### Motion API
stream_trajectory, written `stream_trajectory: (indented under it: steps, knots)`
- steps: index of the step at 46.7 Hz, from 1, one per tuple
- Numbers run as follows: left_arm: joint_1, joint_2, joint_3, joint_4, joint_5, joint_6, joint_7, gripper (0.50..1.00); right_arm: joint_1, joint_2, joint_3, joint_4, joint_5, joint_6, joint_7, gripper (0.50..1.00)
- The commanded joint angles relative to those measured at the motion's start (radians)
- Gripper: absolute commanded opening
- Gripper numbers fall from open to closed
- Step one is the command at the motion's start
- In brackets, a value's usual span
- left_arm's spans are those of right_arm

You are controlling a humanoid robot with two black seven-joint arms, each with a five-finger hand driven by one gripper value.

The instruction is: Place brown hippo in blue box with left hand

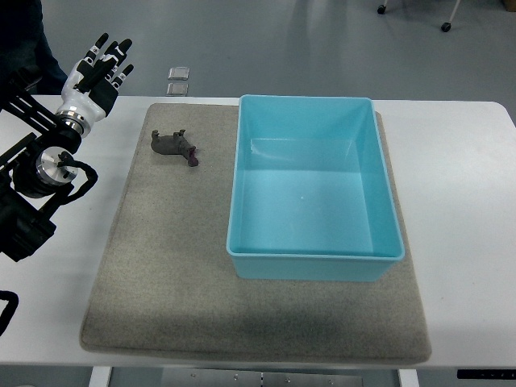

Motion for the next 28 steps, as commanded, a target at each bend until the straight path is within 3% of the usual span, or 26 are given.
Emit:
stream_trajectory:
  steps: [1,28]
  knots:
    - [-0.001,0.0,0.0,-0.001,-0.001,0.0,0.0,0.996,0.0,0.0,0.0,0.0,0.0,0.0,0.0,0.936]
    - [-0.006,0.002,0.0,0.0,-0.001,-0.002,0.0,0.996,0.0,0.0,0.0,0.0,0.0,0.0,0.0,0.936]
